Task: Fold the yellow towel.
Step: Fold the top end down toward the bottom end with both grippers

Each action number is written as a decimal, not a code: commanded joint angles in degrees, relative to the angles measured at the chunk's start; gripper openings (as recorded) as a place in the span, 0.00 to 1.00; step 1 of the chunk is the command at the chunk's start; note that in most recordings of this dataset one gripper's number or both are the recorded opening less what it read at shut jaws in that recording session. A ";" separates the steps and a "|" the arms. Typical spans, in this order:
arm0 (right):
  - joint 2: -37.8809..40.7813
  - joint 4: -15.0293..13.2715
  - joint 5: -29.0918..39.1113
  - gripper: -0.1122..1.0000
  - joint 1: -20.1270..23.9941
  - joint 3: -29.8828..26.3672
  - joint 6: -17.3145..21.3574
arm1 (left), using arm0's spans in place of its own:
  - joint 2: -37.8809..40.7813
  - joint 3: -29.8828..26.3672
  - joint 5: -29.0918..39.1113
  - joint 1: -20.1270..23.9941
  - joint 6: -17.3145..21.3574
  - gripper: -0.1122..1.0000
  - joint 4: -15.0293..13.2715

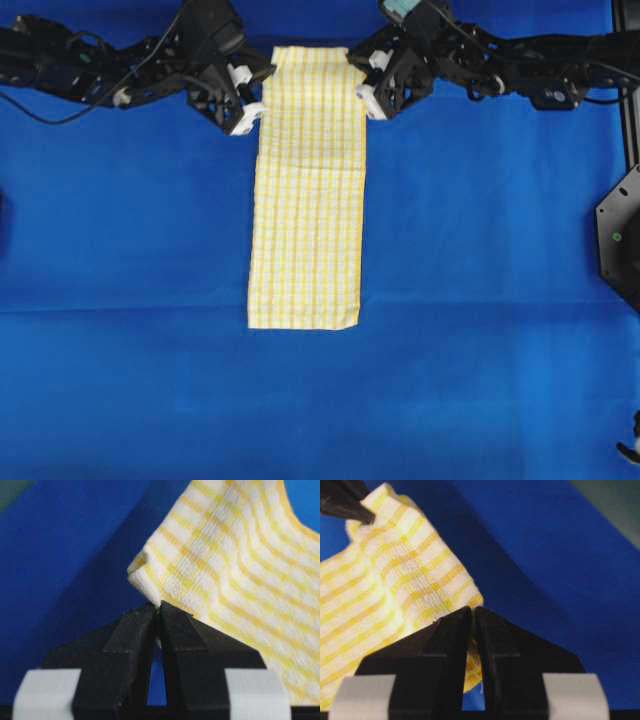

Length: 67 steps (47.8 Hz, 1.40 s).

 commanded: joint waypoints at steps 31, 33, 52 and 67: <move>-9.84 7.21 -0.70 0.17 20.48 7.73 0.62 | -11.87 9.49 -2.90 -20.92 -10.55 0.11 -0.26; -9.84 7.73 -0.70 0.17 21.62 7.73 0.53 | -12.04 9.84 -2.99 -21.88 -11.43 0.11 -0.26; -9.76 12.92 -0.79 0.17 31.20 8.17 0.53 | -11.78 10.28 -3.96 -31.64 -13.89 0.11 -0.88; -8.79 13.62 -2.81 0.17 33.57 8.09 0.53 | -11.07 10.99 -4.04 -33.13 -13.89 0.11 -0.88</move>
